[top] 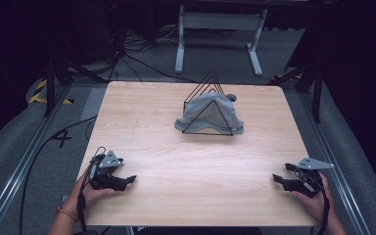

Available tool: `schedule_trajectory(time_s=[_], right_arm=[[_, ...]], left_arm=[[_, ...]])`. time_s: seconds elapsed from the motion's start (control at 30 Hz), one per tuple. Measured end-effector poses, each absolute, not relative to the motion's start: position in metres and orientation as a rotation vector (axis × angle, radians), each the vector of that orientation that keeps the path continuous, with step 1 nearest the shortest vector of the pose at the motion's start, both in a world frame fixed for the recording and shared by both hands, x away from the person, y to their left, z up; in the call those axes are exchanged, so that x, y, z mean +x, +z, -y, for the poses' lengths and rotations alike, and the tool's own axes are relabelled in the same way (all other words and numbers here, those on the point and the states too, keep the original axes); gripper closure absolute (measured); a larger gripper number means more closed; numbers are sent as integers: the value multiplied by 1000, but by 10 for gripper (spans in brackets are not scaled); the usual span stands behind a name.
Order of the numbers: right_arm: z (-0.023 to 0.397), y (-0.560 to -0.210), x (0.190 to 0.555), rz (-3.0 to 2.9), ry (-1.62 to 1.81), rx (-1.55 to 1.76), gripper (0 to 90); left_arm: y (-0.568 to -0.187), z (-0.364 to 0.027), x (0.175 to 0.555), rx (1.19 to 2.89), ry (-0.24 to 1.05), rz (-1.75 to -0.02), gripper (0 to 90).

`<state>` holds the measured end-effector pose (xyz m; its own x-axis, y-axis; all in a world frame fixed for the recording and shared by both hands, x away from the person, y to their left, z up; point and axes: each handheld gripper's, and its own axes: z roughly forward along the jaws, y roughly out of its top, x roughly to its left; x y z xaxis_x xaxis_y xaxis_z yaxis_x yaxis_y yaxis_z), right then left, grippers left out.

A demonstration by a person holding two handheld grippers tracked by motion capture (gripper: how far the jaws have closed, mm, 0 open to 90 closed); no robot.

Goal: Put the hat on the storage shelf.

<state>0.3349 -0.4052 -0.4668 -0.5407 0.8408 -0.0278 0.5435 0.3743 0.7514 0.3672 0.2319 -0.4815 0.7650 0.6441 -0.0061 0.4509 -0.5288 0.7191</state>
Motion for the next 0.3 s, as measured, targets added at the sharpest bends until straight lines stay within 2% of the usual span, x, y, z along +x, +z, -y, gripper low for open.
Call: schedule_trajectory(time_s=[0.3], right_arm=[[405, -467, 335, -2232, 990, 1201, 268]], left_arm=[[-481, -232, 367, 2220, 337, -816, 160]])
